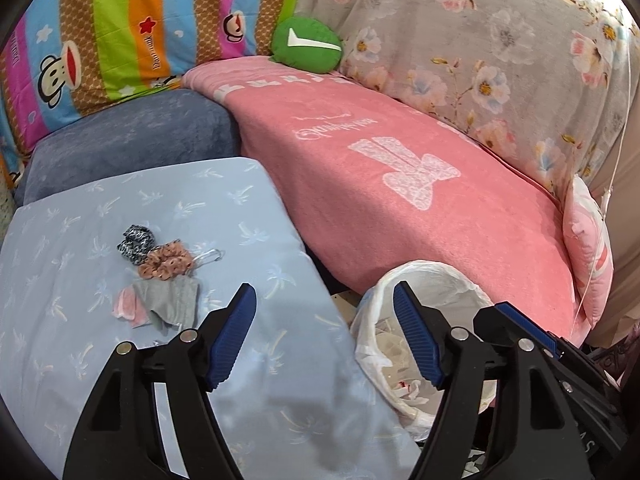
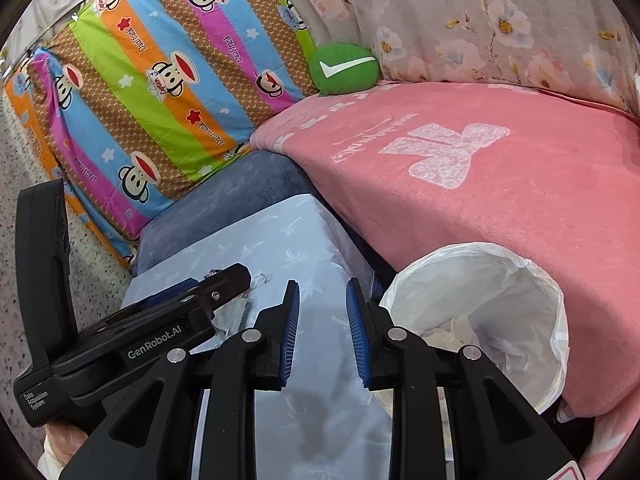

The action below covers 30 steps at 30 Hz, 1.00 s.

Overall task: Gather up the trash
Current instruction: 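Move both tools back over the pink and grey cloths and scrunchies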

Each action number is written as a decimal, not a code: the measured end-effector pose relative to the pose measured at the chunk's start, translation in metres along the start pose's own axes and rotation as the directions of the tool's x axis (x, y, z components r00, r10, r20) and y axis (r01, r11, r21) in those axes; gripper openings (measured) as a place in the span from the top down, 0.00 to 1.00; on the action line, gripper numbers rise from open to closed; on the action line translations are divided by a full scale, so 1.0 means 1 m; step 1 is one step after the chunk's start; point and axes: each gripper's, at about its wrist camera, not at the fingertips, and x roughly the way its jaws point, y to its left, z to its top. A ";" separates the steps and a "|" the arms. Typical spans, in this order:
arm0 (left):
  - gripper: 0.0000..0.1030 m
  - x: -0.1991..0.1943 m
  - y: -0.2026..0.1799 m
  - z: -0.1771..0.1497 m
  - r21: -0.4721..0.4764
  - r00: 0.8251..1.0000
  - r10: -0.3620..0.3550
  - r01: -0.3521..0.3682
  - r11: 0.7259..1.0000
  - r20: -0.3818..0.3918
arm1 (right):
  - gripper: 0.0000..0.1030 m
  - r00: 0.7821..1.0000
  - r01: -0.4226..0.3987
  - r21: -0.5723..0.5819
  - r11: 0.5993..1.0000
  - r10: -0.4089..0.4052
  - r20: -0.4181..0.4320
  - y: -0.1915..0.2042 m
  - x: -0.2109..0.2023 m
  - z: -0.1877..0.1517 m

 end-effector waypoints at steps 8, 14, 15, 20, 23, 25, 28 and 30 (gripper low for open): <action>0.32 0.001 0.031 -0.004 -0.056 0.999 0.034 -0.034 0.998 -0.013 | 0.76 0.999 -0.029 -0.038 0.999 0.027 -0.045 0.028 0.023 -0.005; 0.23 0.001 0.062 -0.010 -0.111 0.997 0.080 -0.081 0.991 -0.017 | 0.75 0.995 -0.052 -0.066 0.996 0.046 -0.086 0.051 0.041 -0.012; 0.23 0.001 0.067 -0.011 -0.117 0.996 0.085 -0.087 0.989 -0.021 | 0.74 0.995 -0.056 -0.072 0.996 0.049 -0.092 0.055 0.045 -0.013; 0.23 0.003 0.101 -0.019 -0.171 0.991 0.126 -0.131 0.977 -0.044 | 0.66 0.991 -0.076 -0.096 0.992 0.064 -0.121 0.076 0.061 -0.019; 0.23 0.002 0.122 -0.023 -0.215 0.988 0.142 -0.150 0.965 -0.053 | 0.64 0.986 -0.091 -0.110 0.990 0.075 -0.146 0.090 0.075 -0.023; 0.23 0.002 0.136 -0.026 -0.234 0.985 0.161 -0.171 0.957 -0.061 | 0.63 0.983 -0.102 -0.123 0.987 0.081 -0.165 0.100 0.085 -0.026; 0.23 0.004 0.152 -0.030 -0.253 0.979 0.190 -0.203 0.946 -0.075 | 0.63 0.977 -0.118 -0.139 0.983 0.089 -0.195 0.115 0.102 -0.032; 0.23 0.005 0.166 -0.035 -0.268 0.975 0.206 -0.222 0.937 -0.089 | 0.63 0.972 -0.128 -0.144 0.981 0.095 -0.216 0.123 0.114 -0.035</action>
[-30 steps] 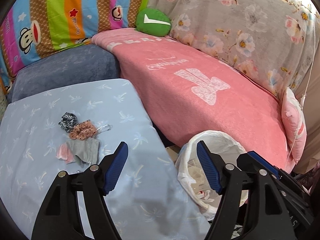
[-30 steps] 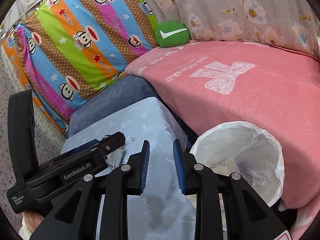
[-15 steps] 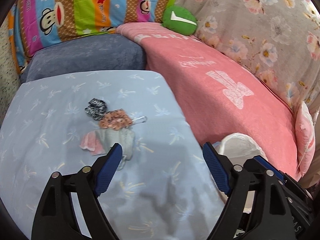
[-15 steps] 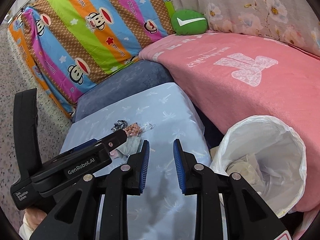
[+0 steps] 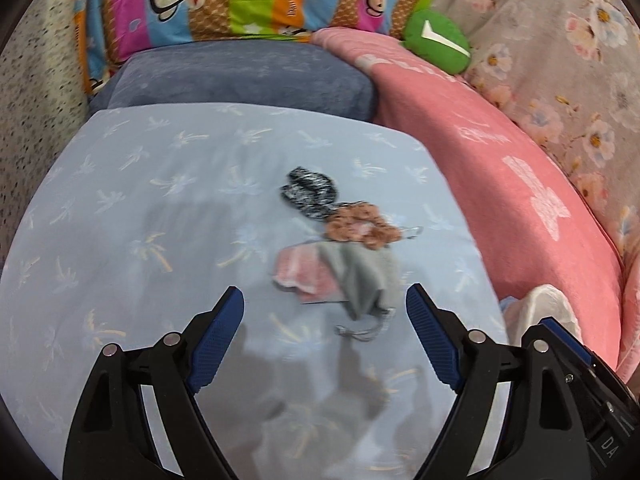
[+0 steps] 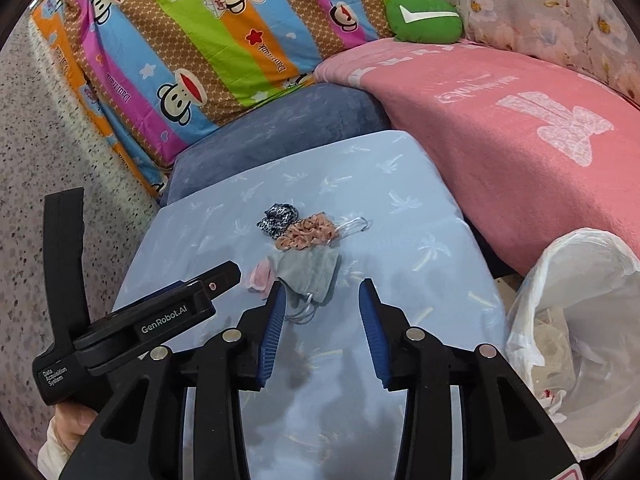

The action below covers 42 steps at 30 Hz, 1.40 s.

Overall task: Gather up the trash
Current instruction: 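Move both tools back over the pink and grey cloths and scrunchies, then close the right tool on the grey cloth while the left tool grasps the pink cloth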

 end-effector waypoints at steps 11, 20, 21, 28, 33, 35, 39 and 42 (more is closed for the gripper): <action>0.23 0.025 0.046 0.003 -0.032 0.997 0.062 -0.063 0.997 -0.052 | 0.63 0.995 -0.026 -0.016 1.000 0.024 -0.096 0.030 0.078 0.003; 0.23 0.045 0.056 0.008 -0.030 0.995 0.056 -0.058 0.998 -0.083 | 0.63 0.990 -0.015 0.013 1.000 0.016 -0.143 0.028 0.128 0.009; 0.23 0.047 0.056 0.008 -0.032 0.995 0.057 -0.060 0.998 -0.086 | 0.64 0.989 -0.012 0.019 1.000 0.014 -0.144 0.026 0.131 0.009; 0.23 0.054 0.047 0.011 -0.017 0.995 0.030 -0.031 0.999 -0.095 | 0.95 0.990 -0.011 0.042 0.999 0.017 -0.144 0.013 0.129 0.006; 0.23 0.064 0.034 0.010 0.010 0.994 0.010 -0.009 1.000 -0.109 | 0.96 0.993 0.006 0.043 0.999 0.000 -0.119 0.004 0.113 0.003; 0.23 0.069 0.029 0.010 0.011 0.993 0.004 -0.003 1.000 -0.121 | 0.96 0.993 0.006 0.062 0.998 0.002 -0.117 -0.002 0.109 0.002; 0.28 0.079 0.019 0.011 0.014 0.990 -0.005 0.007 1.000 -0.138 | 0.96 0.993 0.009 0.081 0.997 0.001 -0.116 -0.011 0.104 -0.002; 0.34 0.082 0.010 0.011 0.041 0.991 0.014 -0.009 0.999 -0.132 | 0.96 0.993 0.008 0.088 0.996 0.002 -0.117 -0.015 0.101 -0.004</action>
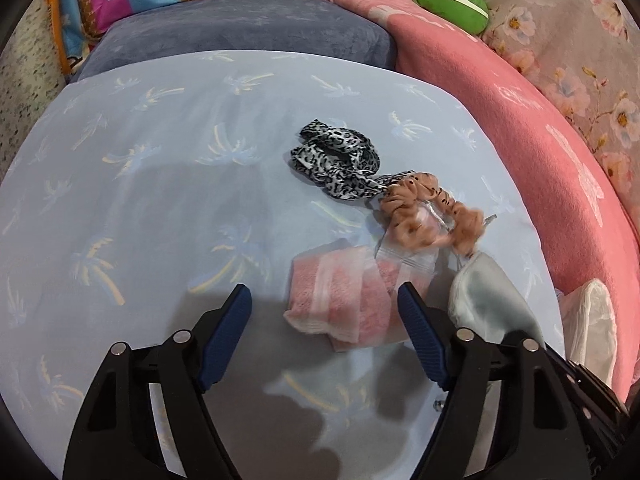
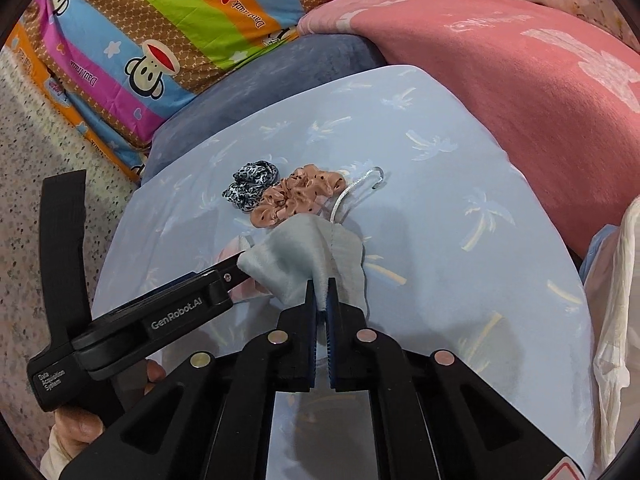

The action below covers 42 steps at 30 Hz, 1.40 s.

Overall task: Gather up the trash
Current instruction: 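Close the right tool on the grey cloth while the left tool grasps the pink cloth, then carry both cloths over the white bin and open both tools to drop them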

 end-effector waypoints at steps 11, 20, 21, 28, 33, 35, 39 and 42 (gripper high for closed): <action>0.84 -0.008 -0.008 -0.003 -0.010 1.000 -0.014 0.014 1.000 -0.014 | 0.96 0.999 -0.026 -0.006 1.000 0.026 0.027 0.002 -0.024 -0.004; 0.84 -0.057 -0.026 -0.006 0.007 0.996 -0.038 0.038 0.999 0.076 | 0.96 0.993 -0.046 -0.005 0.999 0.046 0.113 -0.001 -0.075 -0.002; 0.84 -0.063 -0.028 -0.005 0.012 0.995 -0.044 0.043 0.999 0.087 | 0.96 0.991 -0.047 -0.005 0.999 0.047 0.121 -0.001 -0.081 -0.003; 0.85 -0.105 -0.056 -0.004 0.060 0.981 -0.079 0.070 0.996 0.175 | 0.96 0.979 -0.047 -0.001 0.999 0.046 0.198 -0.008 -0.128 -0.004; 0.85 -0.126 -0.074 -0.006 0.099 0.970 -0.110 0.090 0.991 0.215 | 0.96 0.966 -0.049 -0.002 0.999 0.048 0.254 -0.013 -0.159 -0.003; 0.85 -0.133 -0.081 -0.007 0.117 0.966 -0.122 0.097 0.988 0.227 | 0.96 0.961 -0.050 0.001 0.999 0.048 0.271 -0.016 -0.170 -0.004; 0.85 -0.143 -0.098 -0.009 0.156 0.959 -0.145 0.109 0.982 0.244 | 0.96 0.953 -0.050 0.011 0.999 0.044 0.301 -0.024 -0.188 -0.006; 0.85 -0.147 -0.111 -0.011 0.183 0.955 -0.161 0.117 0.976 0.248 | 0.96 0.948 -0.044 0.021 0.999 0.036 0.317 -0.030 -0.198 -0.009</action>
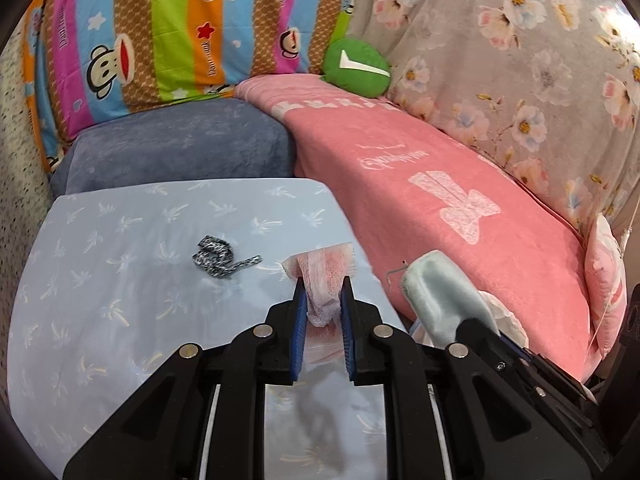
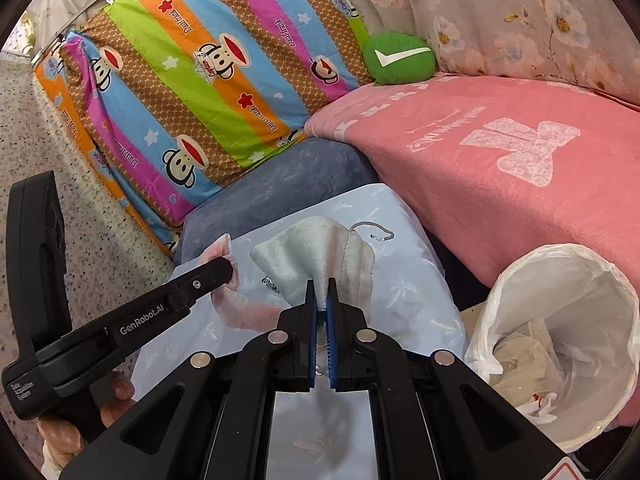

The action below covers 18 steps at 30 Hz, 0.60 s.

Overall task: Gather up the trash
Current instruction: 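Carry both cloths over the white bin and open both tools to drop them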

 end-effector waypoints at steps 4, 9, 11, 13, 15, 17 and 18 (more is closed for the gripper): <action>0.85 0.000 -0.021 -0.001 0.035 1.000 -0.024 0.024 0.999 0.000 | 0.96 1.000 0.014 0.018 1.000 -0.015 0.022 -0.015 -0.016 0.001; 0.85 0.000 -0.049 -0.004 0.078 0.998 -0.058 0.058 0.995 -0.006 | 0.96 0.998 0.042 0.050 0.998 -0.044 0.049 -0.038 -0.034 0.003; 0.85 0.002 -0.060 -0.005 0.095 0.997 -0.072 0.073 0.993 -0.011 | 0.96 0.997 0.054 0.064 0.996 -0.058 0.059 -0.048 -0.042 0.003; 0.85 0.003 -0.070 -0.006 0.112 0.996 -0.087 0.089 0.990 -0.017 | 0.96 0.995 0.066 0.079 0.995 -0.071 0.069 -0.058 -0.049 0.003; 0.85 0.004 -0.083 -0.008 0.131 0.994 -0.104 0.106 0.986 -0.026 | 0.96 0.993 0.078 0.096 0.992 -0.086 0.080 -0.069 -0.057 0.003; 0.85 0.006 -0.094 -0.010 0.150 0.992 -0.118 0.123 0.981 -0.038 | 0.96 0.991 0.091 0.112 0.990 -0.102 0.088 -0.079 -0.064 0.001; 0.85 0.007 -0.099 -0.010 0.158 0.991 -0.124 0.129 0.979 -0.044 | 0.96 0.990 0.097 0.118 0.988 -0.108 0.091 -0.084 -0.067 0.001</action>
